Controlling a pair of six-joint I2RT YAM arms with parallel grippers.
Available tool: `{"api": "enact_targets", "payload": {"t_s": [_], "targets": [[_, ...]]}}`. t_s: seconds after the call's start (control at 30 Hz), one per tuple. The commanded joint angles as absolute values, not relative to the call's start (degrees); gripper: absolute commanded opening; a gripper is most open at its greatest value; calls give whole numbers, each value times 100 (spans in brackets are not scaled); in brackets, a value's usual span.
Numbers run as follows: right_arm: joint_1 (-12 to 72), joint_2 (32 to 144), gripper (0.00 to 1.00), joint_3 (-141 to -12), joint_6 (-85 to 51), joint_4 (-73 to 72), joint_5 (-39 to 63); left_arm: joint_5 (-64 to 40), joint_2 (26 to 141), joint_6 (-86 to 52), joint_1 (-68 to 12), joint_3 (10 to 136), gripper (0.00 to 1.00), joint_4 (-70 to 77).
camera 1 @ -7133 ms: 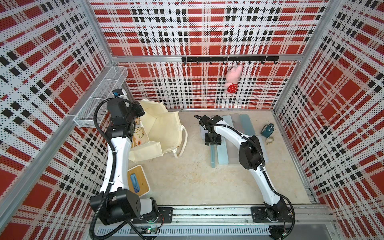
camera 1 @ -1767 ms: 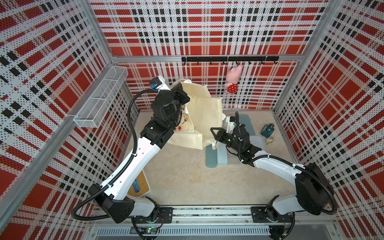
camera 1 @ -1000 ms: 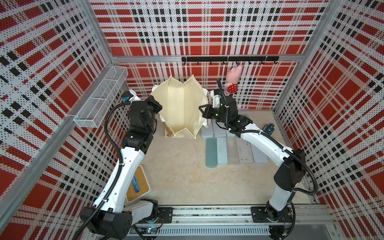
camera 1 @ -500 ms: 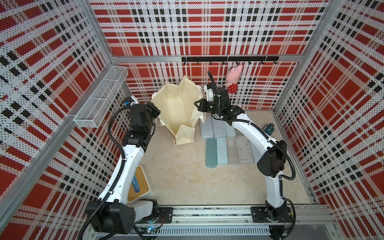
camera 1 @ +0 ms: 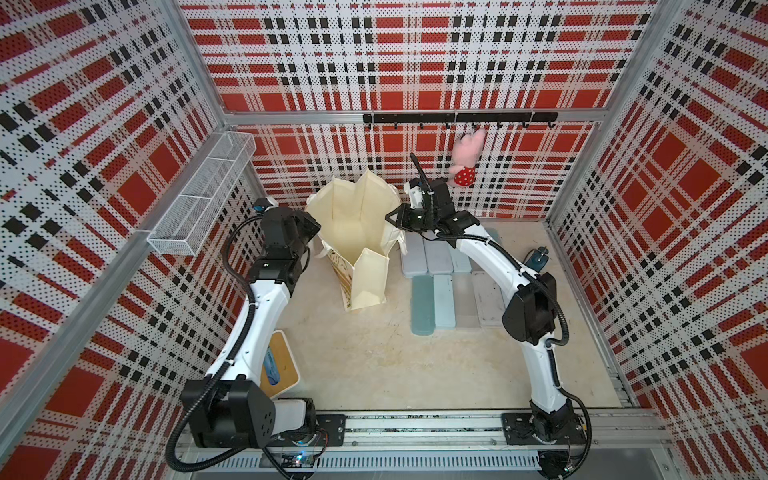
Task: Take out the pencil case from the canvas bag
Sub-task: Place the canvas bag at the center of the board, then reset both arms
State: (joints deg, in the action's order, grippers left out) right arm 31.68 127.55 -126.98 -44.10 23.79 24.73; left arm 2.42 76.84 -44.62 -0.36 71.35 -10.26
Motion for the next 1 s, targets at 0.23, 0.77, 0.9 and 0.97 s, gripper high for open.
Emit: {"api": "enact_targets", "payload": {"t_s": [0.23,0.77,0.9,0.97], "targets": [[3118,13055,37,-13181,-4721,1798,3020,-384,8032,-4252,251,7313,73,-711],[3107,10139,100,-10009,-2892,628,968,739,6297,-2586,414,6849,98,-707],[3023,9000,100,-7879,-2316,-384,219,1048,5440,-2417,476,5699,98,47],[2966,8450,100,-6891,-2241,-842,-97,1047,5084,-2189,488,5102,98,418]]}}
